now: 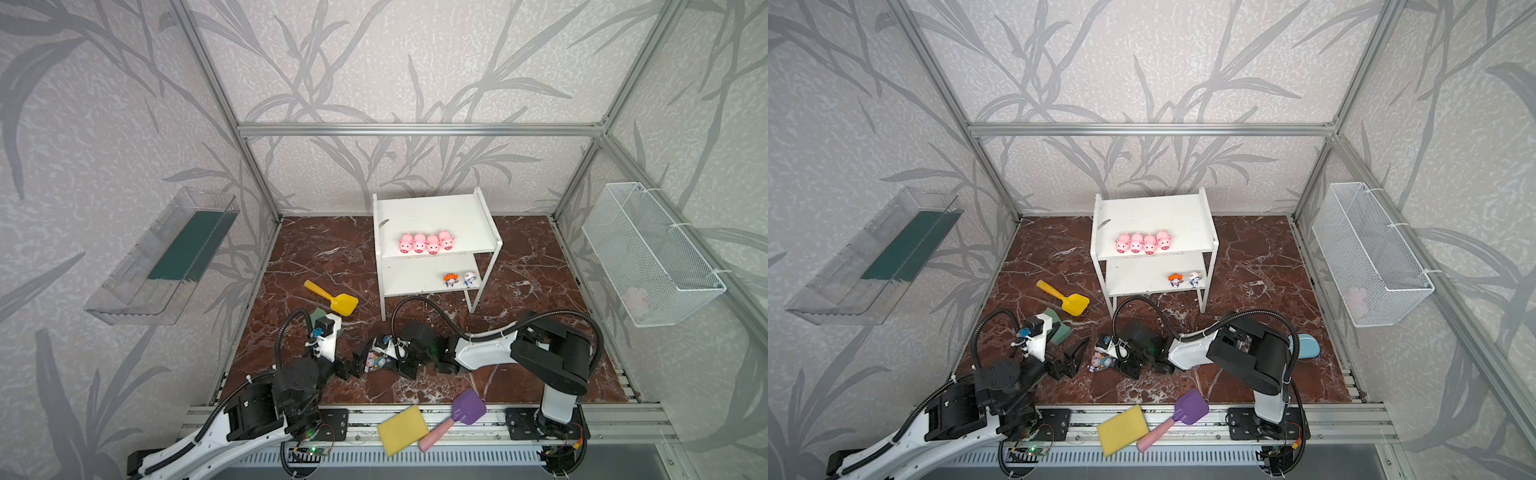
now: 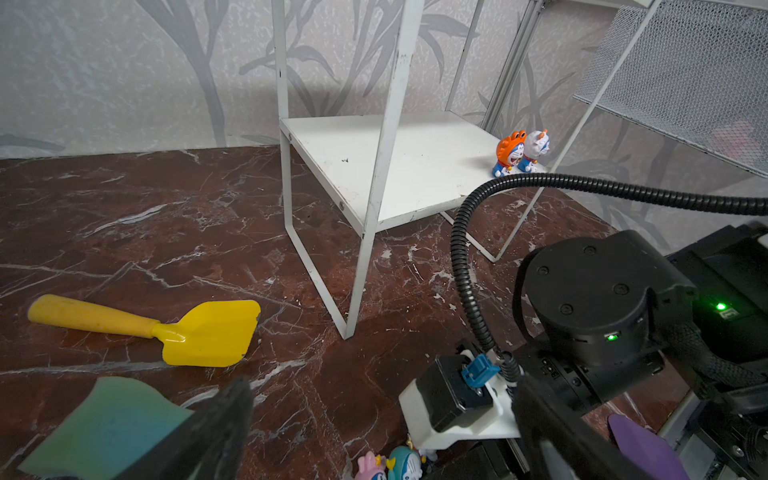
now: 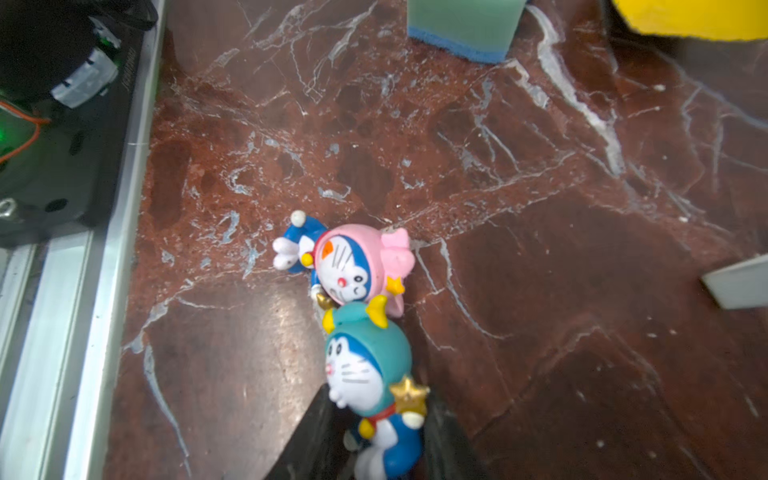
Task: Place and organize the plastic toys onto the shelf
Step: 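Close the right gripper on the teal Doraemon figurine and lift it, then bring the teal figurine toward the left gripper with the right gripper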
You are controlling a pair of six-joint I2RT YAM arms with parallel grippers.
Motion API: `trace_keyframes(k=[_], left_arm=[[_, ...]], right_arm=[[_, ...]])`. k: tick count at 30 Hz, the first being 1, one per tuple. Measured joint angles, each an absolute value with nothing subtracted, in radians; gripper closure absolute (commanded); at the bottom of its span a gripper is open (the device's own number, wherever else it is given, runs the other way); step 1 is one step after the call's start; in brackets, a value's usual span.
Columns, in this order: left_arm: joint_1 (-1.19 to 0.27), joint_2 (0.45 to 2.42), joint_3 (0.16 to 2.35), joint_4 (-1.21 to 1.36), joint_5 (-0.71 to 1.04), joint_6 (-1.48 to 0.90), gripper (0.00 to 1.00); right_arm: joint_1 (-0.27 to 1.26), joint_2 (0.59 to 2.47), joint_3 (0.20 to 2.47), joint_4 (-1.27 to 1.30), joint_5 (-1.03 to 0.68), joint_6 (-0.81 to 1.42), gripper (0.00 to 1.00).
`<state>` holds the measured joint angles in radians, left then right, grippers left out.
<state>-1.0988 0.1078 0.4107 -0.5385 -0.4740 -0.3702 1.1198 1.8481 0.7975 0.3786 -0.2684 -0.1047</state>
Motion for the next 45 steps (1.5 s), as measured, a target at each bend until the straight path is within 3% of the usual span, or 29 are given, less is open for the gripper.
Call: trace_keyframes(k=[2,14,24,35,45], left_arm=[[-1.099,0.108,0.411,-0.539,-0.473,-0.37,0.01],[-1.099,0.258,0.41,-0.469,-0.333,-0.367,0.06],[-1.099,0.524,0.391,-0.176,-0.153,-0.414,0.1],[-1.099,0.753,0.391,0.152,-0.026,-0.558,0.17],[-1.1,0.924,0.392,0.442,0.077,-0.68,0.34]], right_arm=[[1.12,1.836,0.781,0.384,-0.274,-0.099,0.75],[1.136,1.536,0.555,0.397,-0.166,0.059,0.78],[1.219,1.159,0.461,0.369,0.126,0.222,0.8],[1.261,0.861,0.352,0.324,0.292,0.285,0.8],[1.283,0.72,0.315,0.312,0.357,0.289,0.8]])
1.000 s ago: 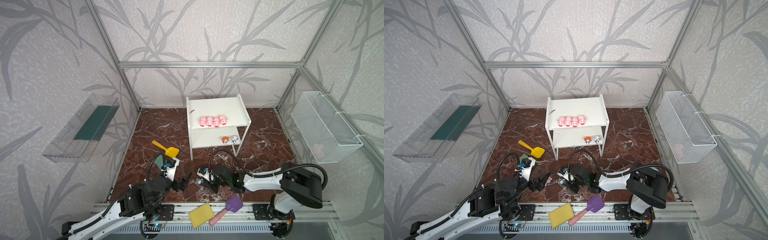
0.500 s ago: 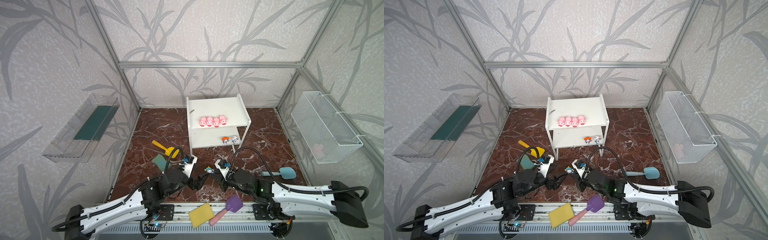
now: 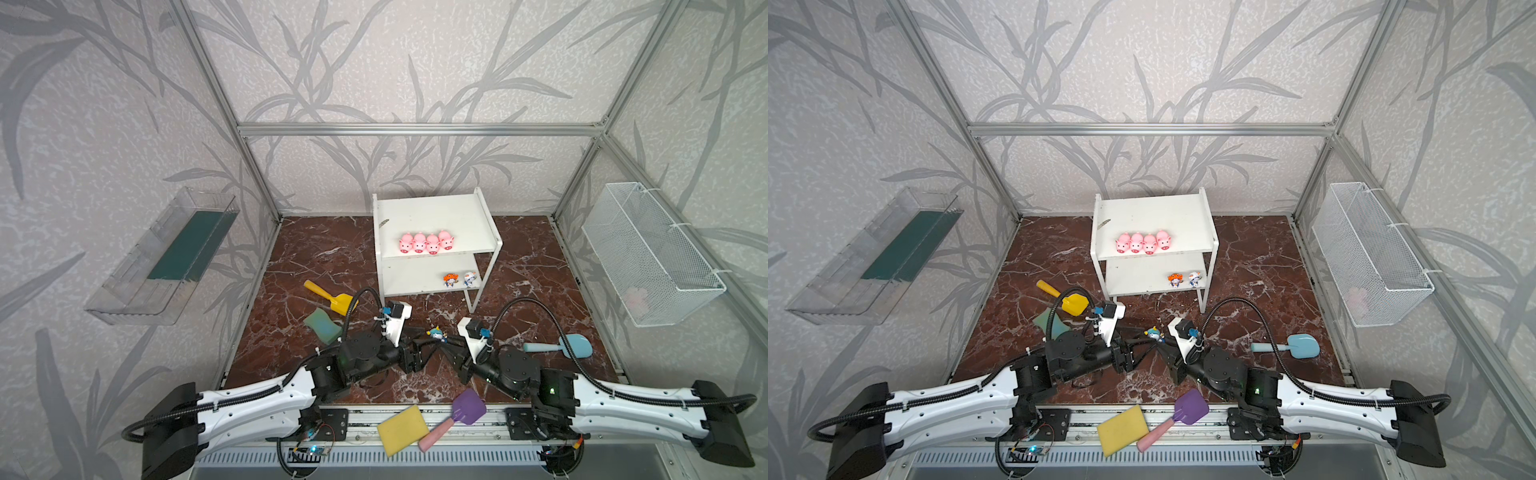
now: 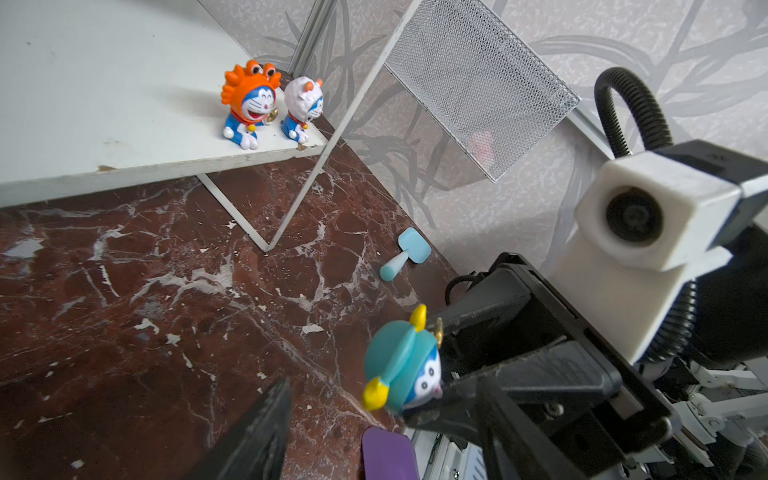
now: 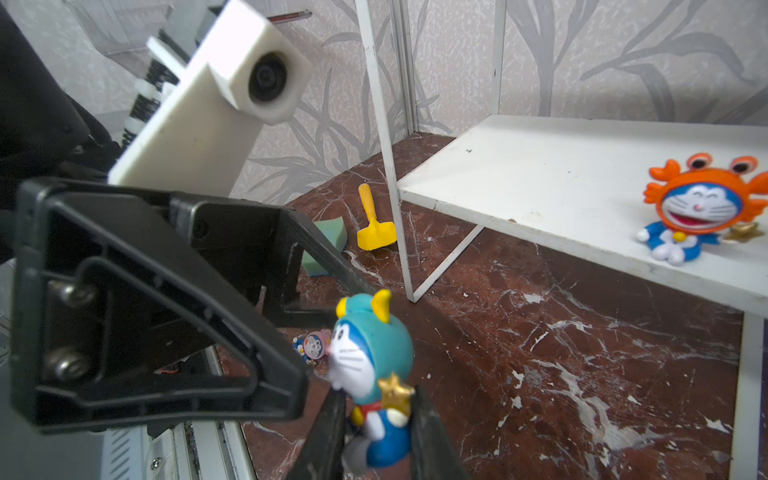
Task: Place and organize the plastic toys onto the shelf
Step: 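Bring the teal figurine toward the left gripper with the right gripper, then close the left gripper on the teal figurine while the right gripper holds it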
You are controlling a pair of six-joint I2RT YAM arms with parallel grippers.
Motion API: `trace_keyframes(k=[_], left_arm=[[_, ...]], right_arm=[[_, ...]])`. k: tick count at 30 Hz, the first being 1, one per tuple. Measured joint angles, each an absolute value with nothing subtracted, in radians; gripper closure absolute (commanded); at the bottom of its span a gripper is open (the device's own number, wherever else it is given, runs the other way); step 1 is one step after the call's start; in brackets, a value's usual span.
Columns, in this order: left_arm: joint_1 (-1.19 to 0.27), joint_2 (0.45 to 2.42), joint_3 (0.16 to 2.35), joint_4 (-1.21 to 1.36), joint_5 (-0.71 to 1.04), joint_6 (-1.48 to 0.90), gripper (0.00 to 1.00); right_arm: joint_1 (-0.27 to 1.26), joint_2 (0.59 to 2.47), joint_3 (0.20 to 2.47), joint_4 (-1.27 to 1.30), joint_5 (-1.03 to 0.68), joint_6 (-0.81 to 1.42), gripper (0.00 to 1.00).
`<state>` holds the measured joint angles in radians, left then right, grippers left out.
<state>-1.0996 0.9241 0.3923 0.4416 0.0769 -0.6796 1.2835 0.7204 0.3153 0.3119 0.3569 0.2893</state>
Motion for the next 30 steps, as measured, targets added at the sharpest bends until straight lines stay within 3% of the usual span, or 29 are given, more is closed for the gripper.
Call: trace_keyframes(k=[10,23,30], left_arm=[[-1.107,0.992,0.425,0.53,0.097,-0.712,0.51],[-1.124,1.037,0.439,0.555,0.097,-0.719,0.54],[-1.127,1.035,0.439,0.558,0.096,-0.729,0.64]], right_arm=[[1.369,0.726,0.298,0.334,0.466,0.29,0.82],[1.44,0.757,0.278,0.399,0.609,0.281,0.83],[1.445,0.734,0.275,0.424,0.655,0.261,0.84]])
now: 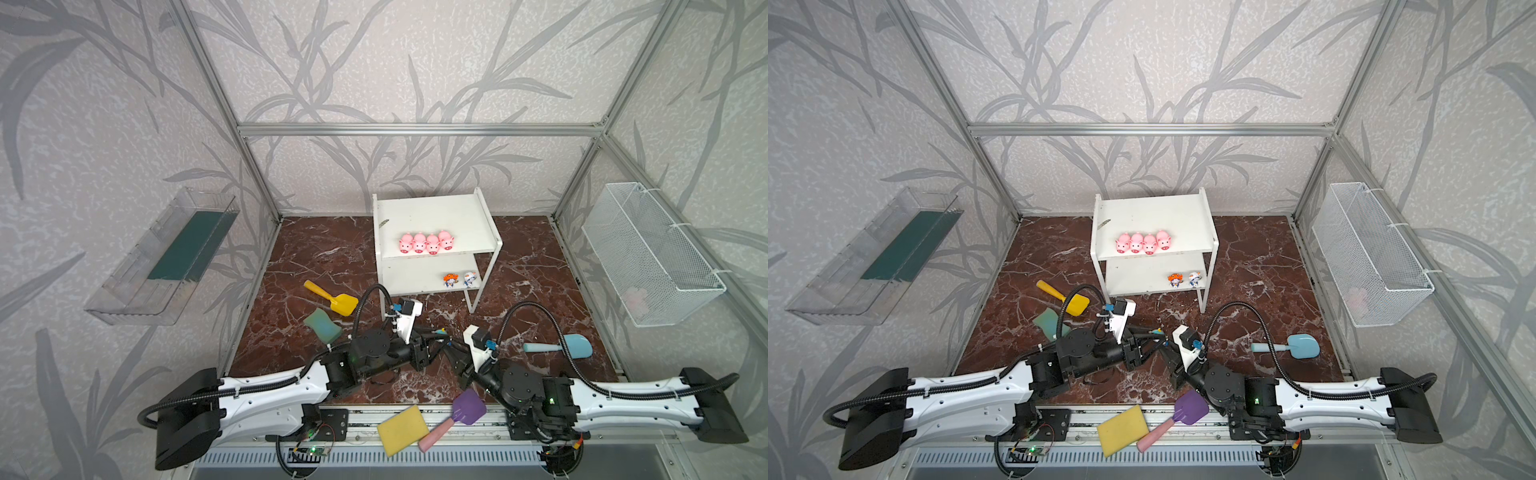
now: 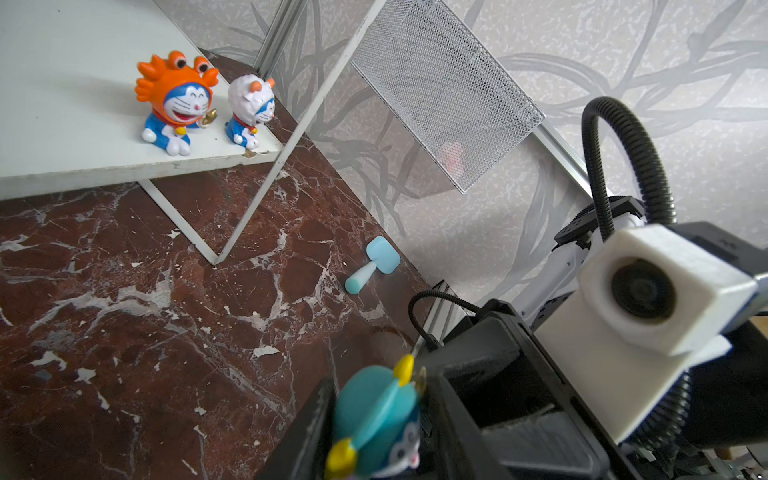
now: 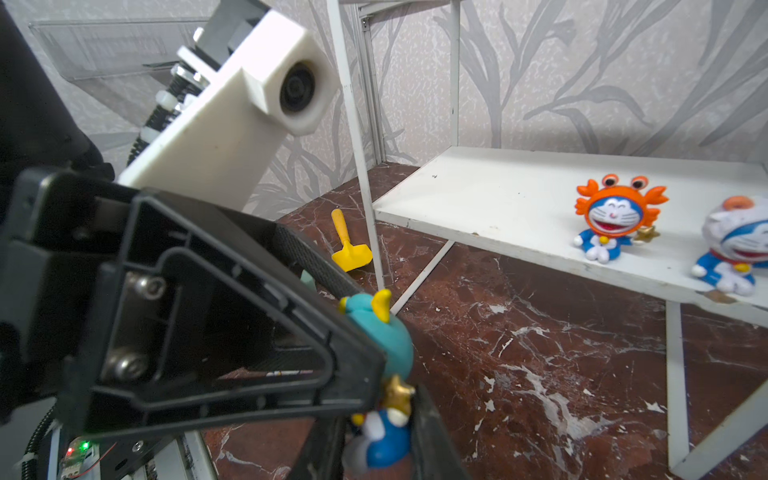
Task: Place and organize the plastic toys onto the shelf
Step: 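Close the left gripper on the teal figurine while the right gripper holds it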
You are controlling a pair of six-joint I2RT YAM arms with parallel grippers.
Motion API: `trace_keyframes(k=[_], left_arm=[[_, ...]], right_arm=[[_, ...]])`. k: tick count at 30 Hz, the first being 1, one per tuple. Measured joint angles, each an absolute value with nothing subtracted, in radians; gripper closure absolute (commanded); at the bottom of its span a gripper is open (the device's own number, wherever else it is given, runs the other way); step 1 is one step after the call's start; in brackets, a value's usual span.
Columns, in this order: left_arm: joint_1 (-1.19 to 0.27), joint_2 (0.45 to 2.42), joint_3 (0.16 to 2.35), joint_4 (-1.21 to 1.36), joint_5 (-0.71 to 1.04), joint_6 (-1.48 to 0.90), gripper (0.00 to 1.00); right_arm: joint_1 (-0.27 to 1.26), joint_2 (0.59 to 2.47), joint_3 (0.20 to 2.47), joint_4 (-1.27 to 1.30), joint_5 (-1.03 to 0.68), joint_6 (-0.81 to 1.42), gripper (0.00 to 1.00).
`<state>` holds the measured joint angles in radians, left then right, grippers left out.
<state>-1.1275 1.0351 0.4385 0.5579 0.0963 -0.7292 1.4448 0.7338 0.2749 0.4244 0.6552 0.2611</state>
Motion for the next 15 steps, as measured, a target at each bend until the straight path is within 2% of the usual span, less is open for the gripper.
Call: trace_keyframes(k=[4,8,12,15], left_arm=[[-1.127,1.035,0.439,0.571,0.101,-0.733,0.66],[-1.127,1.035,0.439,0.583,0.099,-0.727,0.84],[-1.127,1.036,0.439,0.583,0.098,-0.731,0.86],[-1.127,1.036,0.439,0.581,0.097,-0.728,0.88]], right_arm=[[1.446,0.732,0.267,0.452,0.663,0.255,0.84],[1.446,0.736,0.266,0.469,0.672,0.253,0.84],[1.446,0.741,0.266,0.474,0.675,0.254,0.82],[1.446,0.742,0.266,0.474,0.676,0.255,0.74]])
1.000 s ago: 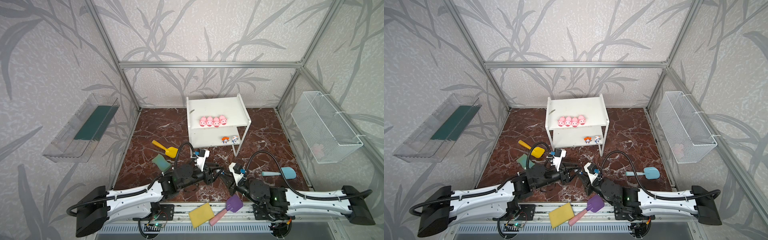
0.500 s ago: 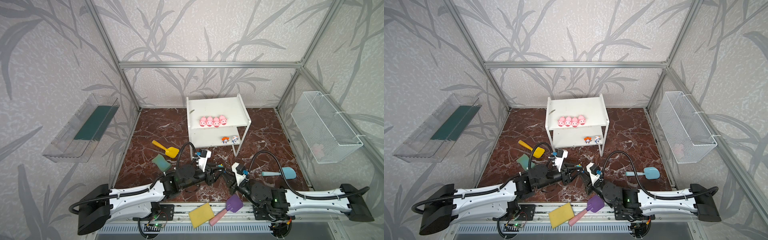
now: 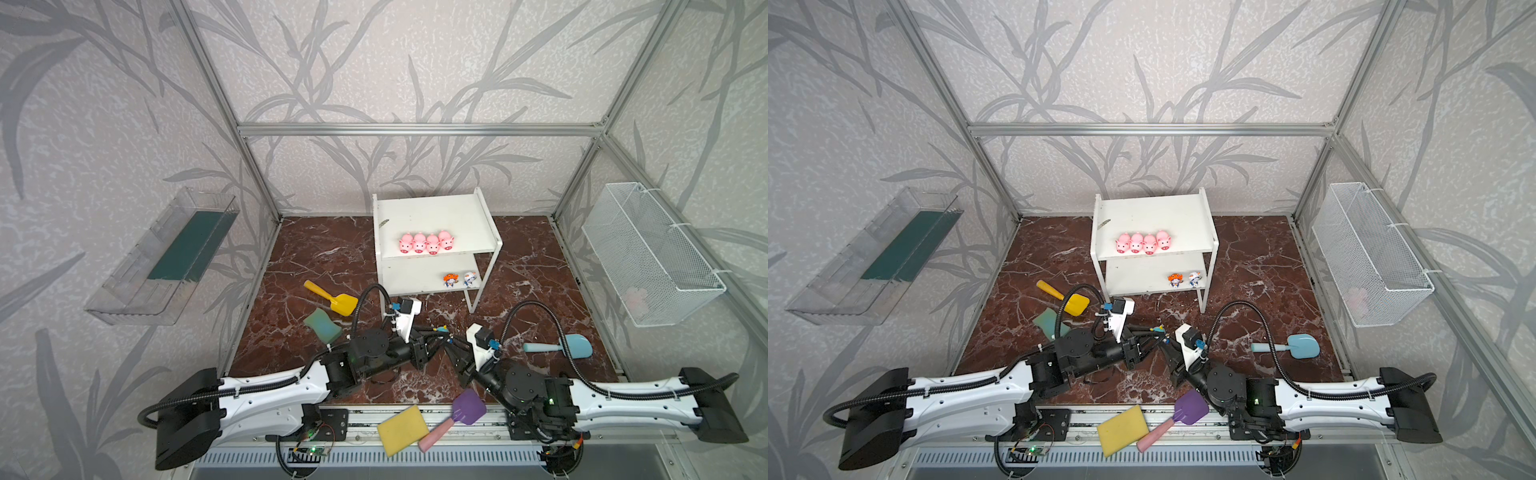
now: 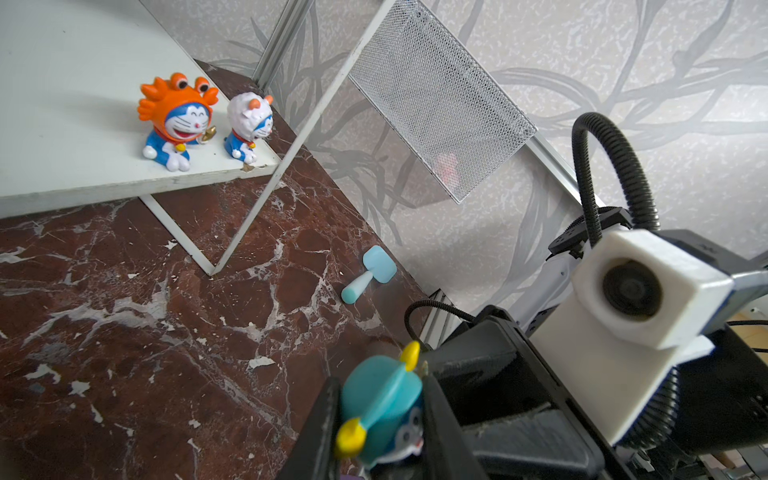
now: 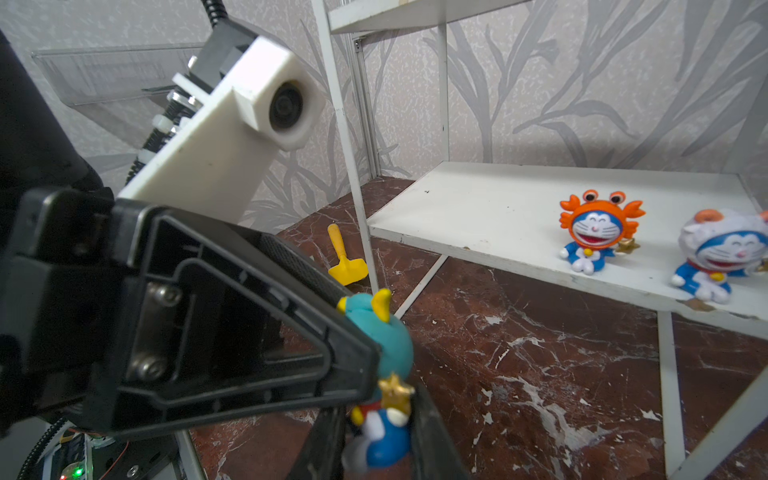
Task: Place and organize the plastic toys onto the shelf
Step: 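Close the left gripper on the teal figurine while the right gripper holds it, then open the right gripper off the teal figurine while the left gripper pulls it away, then carry the teal figurine into the lower shelf tier beside the crab with the left gripper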
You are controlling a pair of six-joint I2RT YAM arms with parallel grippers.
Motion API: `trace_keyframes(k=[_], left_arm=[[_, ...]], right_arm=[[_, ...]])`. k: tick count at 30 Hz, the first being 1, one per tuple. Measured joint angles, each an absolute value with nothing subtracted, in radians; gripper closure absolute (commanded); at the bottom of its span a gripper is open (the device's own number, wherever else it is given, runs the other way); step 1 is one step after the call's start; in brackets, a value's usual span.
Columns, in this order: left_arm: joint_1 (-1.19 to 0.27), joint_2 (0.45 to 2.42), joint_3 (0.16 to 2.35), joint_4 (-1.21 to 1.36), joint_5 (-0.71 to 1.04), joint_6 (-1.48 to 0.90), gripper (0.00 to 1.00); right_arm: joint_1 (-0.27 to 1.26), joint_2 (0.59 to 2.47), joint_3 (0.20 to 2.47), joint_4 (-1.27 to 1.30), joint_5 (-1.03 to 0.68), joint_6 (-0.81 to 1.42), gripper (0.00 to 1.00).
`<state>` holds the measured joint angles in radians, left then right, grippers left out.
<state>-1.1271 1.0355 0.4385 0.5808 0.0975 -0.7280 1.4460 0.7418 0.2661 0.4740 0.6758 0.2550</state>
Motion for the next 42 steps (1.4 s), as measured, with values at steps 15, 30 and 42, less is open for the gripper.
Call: trace_keyframes(k=[15,30,42], left_arm=[[-1.122,0.961,0.599,0.279,-0.01,-0.492,0.94],[-1.007,1.068,0.66,0.19,-0.096,-0.235,0.94],[-0.923,1.272,0.723,0.314,-0.097,-0.143,0.94]], right_arm=[[1.448,0.536,0.266,0.14,0.636,0.311,0.04],[1.448,0.308,0.334,-0.39,0.677,0.322,0.01],[1.448,0.2,0.363,-0.501,0.702,0.299,0.01]])
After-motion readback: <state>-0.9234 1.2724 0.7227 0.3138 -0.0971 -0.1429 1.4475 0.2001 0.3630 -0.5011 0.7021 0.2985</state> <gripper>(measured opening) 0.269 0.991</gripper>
